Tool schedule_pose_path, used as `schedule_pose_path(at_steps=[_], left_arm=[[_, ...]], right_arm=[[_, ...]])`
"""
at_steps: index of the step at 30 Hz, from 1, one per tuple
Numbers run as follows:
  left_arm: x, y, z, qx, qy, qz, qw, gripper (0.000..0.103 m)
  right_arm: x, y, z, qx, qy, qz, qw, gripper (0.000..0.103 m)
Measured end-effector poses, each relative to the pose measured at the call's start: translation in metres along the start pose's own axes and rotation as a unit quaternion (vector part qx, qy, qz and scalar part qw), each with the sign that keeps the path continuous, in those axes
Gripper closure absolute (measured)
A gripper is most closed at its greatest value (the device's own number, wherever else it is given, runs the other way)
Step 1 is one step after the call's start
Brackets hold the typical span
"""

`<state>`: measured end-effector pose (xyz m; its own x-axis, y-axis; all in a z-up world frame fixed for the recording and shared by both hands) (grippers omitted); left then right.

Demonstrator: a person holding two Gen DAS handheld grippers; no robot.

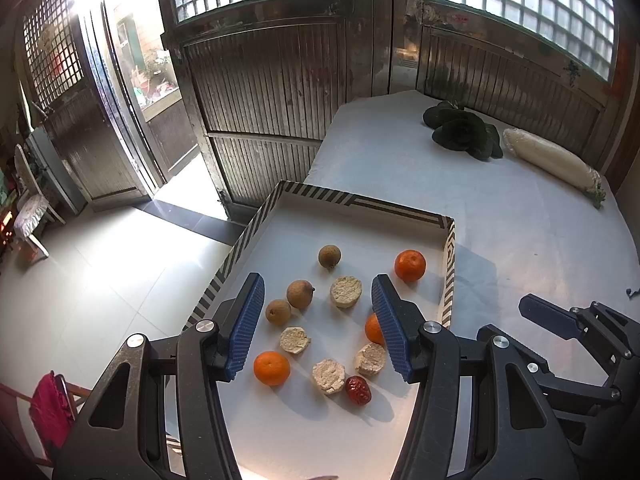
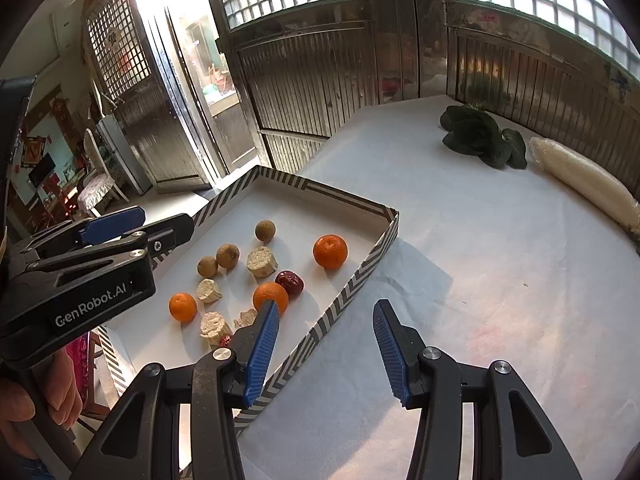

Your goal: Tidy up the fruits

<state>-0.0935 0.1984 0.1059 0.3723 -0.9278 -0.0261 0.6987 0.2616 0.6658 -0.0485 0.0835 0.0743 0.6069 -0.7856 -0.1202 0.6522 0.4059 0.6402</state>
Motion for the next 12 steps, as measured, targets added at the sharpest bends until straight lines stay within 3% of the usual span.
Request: schedule_pose_path(at_steps=[8,12], left_arm=[[0.002,0.000,-0.001,0.007,0.017,-0.006,0.9998,0.047],[0.014,0.001,-0.002,0.004,0.002,-0.020,0.9998,0.047]], right_arm=[[0.008,-0.003,-0.001,-0.001,-0.001,-0.011,1.000,0.056],[0.021,-0.006,0.004,0.004,-0.011,-0.024,1.000,0.056]])
Point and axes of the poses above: each gripper's, at about its wrist camera, not at the fingertips, and z roughly against the way its jaws point, x to its right, y to its top, the point moved 2 cm from there along -z, roughly the way its jaws point, and after that the axes turned 2 degrees about -y, right-handed, at the moved point
